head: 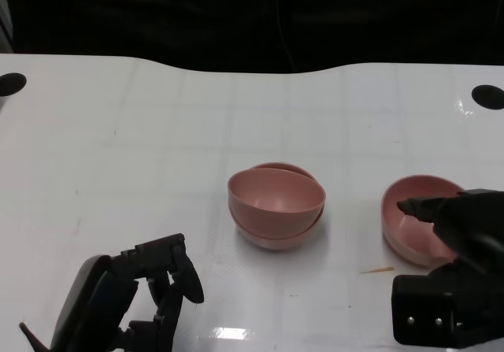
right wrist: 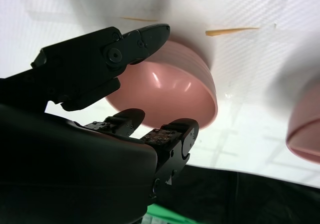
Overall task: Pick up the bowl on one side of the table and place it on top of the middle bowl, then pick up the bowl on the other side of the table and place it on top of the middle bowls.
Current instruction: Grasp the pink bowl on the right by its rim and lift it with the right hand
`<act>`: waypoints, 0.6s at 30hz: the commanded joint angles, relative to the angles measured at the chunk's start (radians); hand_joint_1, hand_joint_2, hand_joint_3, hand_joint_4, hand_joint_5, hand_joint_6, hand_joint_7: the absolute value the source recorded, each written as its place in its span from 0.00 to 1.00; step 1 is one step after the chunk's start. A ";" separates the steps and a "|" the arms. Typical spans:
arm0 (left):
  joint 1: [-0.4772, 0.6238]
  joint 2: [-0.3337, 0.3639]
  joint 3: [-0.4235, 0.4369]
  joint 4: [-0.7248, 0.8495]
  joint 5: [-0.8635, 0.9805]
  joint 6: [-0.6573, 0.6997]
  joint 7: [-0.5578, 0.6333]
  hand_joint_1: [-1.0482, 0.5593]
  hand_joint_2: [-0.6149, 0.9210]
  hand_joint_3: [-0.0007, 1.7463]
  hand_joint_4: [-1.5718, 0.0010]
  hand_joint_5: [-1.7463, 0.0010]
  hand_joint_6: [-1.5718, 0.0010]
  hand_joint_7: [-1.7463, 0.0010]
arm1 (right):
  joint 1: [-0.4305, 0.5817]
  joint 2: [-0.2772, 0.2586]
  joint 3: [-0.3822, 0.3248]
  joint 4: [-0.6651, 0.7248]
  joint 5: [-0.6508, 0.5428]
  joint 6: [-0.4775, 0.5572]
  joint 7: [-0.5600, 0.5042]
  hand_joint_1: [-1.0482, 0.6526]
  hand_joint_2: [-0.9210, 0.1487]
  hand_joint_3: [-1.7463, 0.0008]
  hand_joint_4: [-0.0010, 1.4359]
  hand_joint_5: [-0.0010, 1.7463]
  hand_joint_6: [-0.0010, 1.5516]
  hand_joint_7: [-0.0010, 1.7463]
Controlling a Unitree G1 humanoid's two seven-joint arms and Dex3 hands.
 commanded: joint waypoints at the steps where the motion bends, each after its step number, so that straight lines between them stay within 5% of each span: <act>1: 0.003 0.011 0.008 -0.010 0.005 -0.005 0.012 0.67 0.57 0.89 0.44 0.01 0.47 0.14 | -0.054 -0.010 0.033 0.090 -0.020 0.020 -0.023 0.40 0.08 0.99 0.33 0.08 0.30 0.01; 7: 0.012 0.016 0.013 -0.018 -0.006 -0.010 0.007 0.67 0.57 0.89 0.44 0.02 0.47 0.14 | -0.104 -0.021 0.097 0.220 0.000 0.007 -0.019 0.43 0.00 0.95 0.61 0.14 0.41 0.04; 10: 0.010 0.019 0.013 -0.011 -0.014 -0.018 0.003 0.67 0.57 0.89 0.43 0.02 0.47 0.14 | -0.112 -0.024 0.102 0.257 0.026 -0.014 -0.055 0.46 0.00 0.93 0.53 0.68 0.49 0.01; 12: 0.010 0.020 0.013 -0.012 -0.016 -0.013 -0.001 0.67 0.57 0.89 0.44 0.02 0.47 0.14 | -0.119 -0.025 0.106 0.279 0.030 -0.016 -0.080 0.46 0.00 0.93 0.53 0.79 0.52 0.01; 17: 0.007 0.019 0.013 -0.011 -0.015 -0.008 0.002 0.67 0.57 0.89 0.44 0.02 0.47 0.14 | -0.123 -0.039 0.095 0.339 0.085 -0.136 -0.243 0.49 0.00 0.92 0.59 0.74 0.68 0.05; 18: 0.007 0.019 0.013 -0.012 -0.011 -0.006 0.003 0.67 0.57 0.89 0.44 0.02 0.47 0.14 | -0.123 -0.042 0.090 0.353 0.099 -0.166 -0.284 0.50 0.00 0.95 0.61 0.79 0.74 0.06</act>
